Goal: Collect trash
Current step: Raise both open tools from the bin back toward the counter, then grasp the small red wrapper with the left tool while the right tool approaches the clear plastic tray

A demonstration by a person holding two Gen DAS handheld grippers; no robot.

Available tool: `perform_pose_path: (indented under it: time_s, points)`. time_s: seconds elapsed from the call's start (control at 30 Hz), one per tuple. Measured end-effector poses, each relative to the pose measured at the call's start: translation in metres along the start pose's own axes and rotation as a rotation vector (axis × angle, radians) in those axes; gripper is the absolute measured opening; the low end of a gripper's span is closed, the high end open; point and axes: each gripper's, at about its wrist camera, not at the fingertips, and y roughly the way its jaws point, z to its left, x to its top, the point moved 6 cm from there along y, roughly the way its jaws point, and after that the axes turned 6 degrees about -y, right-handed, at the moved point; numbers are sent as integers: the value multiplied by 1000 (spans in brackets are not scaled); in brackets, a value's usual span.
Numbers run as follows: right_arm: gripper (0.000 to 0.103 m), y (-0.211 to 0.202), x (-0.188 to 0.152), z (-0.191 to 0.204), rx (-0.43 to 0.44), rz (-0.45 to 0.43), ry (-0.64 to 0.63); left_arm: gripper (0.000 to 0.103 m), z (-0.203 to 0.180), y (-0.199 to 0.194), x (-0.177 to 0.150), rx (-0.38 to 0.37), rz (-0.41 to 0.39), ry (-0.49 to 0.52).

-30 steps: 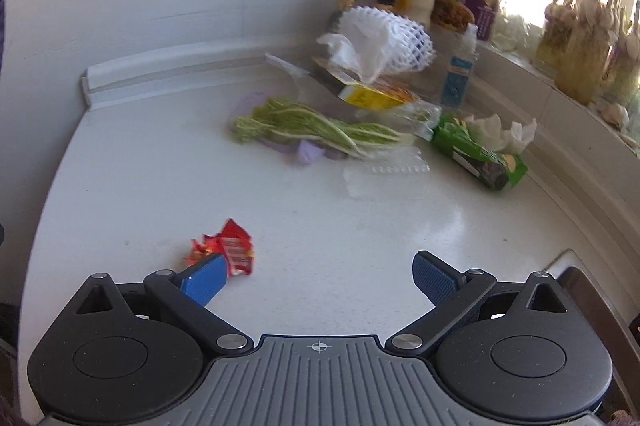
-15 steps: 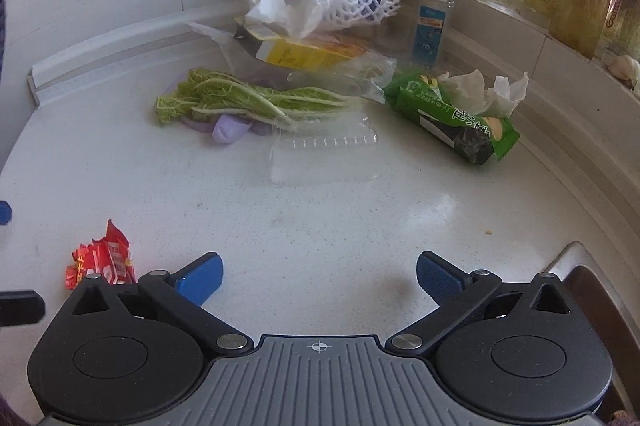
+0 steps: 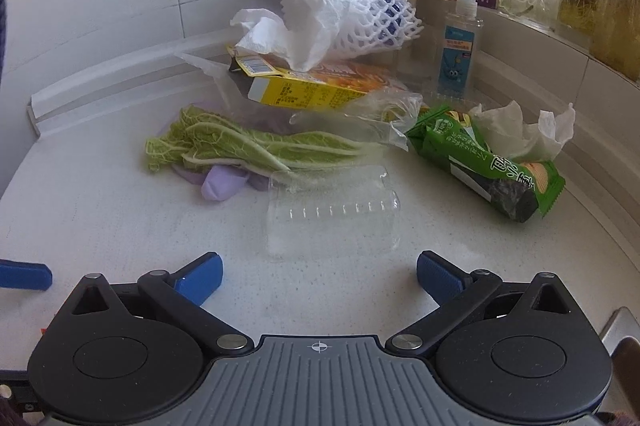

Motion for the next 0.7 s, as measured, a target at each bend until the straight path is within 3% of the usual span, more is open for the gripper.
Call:
perform_pose_path:
  time_s: [0.13,0.3,0.57,0.7]
  points:
    - [103,4,5,3,-8,-13,-20,51,-2,0,4,-20,-2,-11]
    - [103,5,10,4,-36,-41,-58,33,4,1,9,-35,3,-69]
    - [98,10,17,1,-26,-64,-41,30,10,-1,11,-47,6,-114]
    - [84,11,18,1,-26,-65,-37,30,12,-4,12,-48,3,-123]
